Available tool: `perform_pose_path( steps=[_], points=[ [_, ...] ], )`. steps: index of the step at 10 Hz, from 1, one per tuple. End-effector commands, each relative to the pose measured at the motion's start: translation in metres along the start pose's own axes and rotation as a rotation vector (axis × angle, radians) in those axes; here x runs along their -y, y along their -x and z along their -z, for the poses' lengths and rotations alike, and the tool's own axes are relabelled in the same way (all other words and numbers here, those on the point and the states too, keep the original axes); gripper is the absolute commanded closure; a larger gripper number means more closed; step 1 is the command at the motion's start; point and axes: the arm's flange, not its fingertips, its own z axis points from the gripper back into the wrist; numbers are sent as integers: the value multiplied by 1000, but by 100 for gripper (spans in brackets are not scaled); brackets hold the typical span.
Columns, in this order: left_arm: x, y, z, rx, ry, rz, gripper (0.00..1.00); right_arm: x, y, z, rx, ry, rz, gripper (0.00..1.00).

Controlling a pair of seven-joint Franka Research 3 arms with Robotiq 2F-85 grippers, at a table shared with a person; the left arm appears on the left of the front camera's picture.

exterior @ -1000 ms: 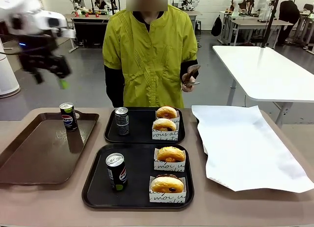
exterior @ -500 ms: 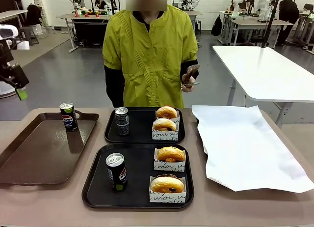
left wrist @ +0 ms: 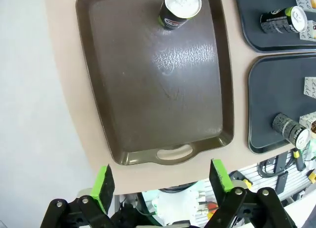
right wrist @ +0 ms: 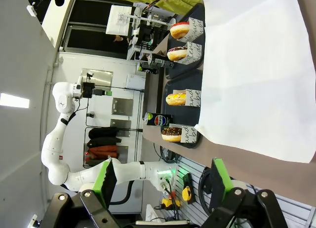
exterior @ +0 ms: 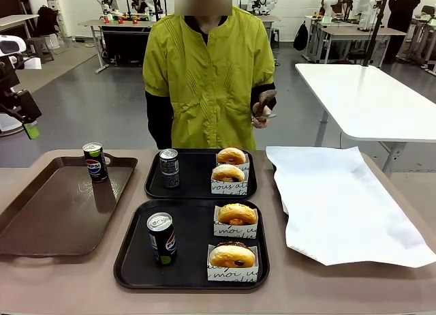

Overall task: Set up donuts and drinks on trays.
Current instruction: Pick up one Pepsi coke from the Handle tray and place it on the Flat Tray without a Pepsi coke.

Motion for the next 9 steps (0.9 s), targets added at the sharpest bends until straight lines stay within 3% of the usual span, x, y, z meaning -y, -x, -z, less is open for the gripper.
perform_pose_path(
  steps=[1,4,6,9],
  points=[
    [-24,-25,3,-99,292,26,0,0,-2,0,6,-22,-15,0],
    [-87,-14,14,-90,714,38,0,0,-2,0,6,-22,-15,0],
    [-130,1,21,56,924,32,0,0,-2,0,6,-22,-15,0],
    [-176,51,43,197,1031,-126,0,0,-2,0,6,-22,-15,0]
  ],
)
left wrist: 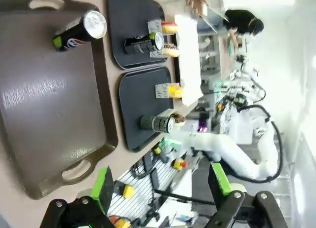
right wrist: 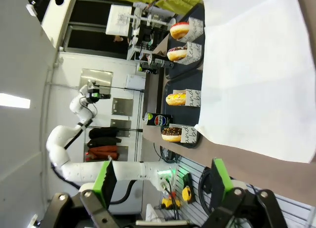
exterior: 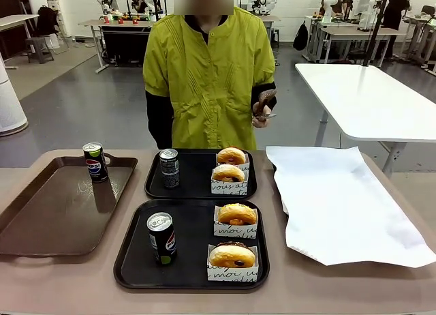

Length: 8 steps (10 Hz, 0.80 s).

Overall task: Set up donuts and drinks on trays.
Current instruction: Pick up one Pepsi coke from the Handle tray and place it on the Flat Tray without a Pepsi coke.

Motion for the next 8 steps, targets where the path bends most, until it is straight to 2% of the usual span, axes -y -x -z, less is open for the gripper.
perform_pose_path(
  steps=[1,4,6,7,8],
  points=[
    [-12,10,-1,82,33,-16,0,0,-2,0,6,-22,-15,0],
    [-41,27,-13,102,85,-63,0,0,-2,0,6,-22,-15,0],
    [-48,20,-12,90,111,-84,0,0,-2,0,6,-22,-15,0],
    [-46,16,-13,69,114,-80,0,0,-2,0,6,-22,-15,0],
    [-46,26,-12,83,70,-104,0,0,-2,0,6,-22,-15,0]
  ],
)
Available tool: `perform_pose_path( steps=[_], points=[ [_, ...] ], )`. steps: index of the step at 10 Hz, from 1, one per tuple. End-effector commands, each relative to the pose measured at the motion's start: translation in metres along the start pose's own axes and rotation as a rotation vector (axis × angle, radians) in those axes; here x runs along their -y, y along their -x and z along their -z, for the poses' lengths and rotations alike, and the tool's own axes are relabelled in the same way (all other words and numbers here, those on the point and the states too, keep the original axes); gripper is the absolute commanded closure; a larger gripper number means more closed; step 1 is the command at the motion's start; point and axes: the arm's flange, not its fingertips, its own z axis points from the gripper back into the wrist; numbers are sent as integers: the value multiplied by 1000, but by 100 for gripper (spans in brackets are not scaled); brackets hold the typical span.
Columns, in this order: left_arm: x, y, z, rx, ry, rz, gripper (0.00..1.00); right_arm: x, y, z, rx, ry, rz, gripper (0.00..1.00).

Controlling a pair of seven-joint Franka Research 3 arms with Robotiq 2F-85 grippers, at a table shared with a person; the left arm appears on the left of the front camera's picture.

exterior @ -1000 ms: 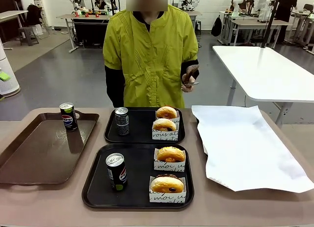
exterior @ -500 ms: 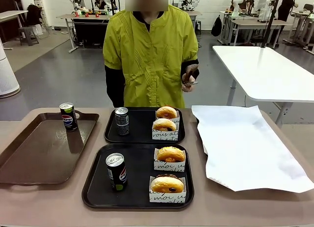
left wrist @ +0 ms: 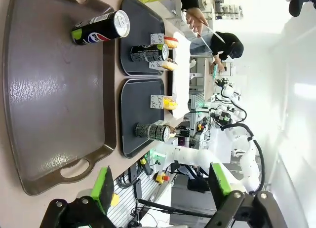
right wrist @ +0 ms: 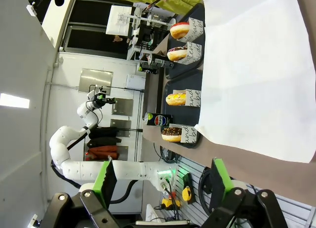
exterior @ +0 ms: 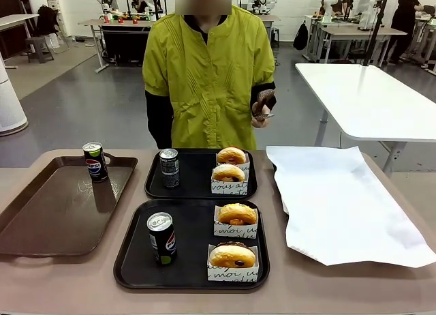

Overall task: Set up donuts and drinks on trays.
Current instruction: Pick up one Pepsi coke from the Handle tray and place it on the Flat Tray without a Pepsi coke.

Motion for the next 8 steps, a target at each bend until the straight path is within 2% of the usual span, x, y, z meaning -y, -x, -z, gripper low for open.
perform_pose_path(
  steps=[1,8],
  points=[
    [3,4,-3,9,-12,7,0,0,-2,0,6,-22,-15,0],
    [3,4,-3,9,-12,7,0,0,-2,0,6,-22,-15,0]
  ],
)
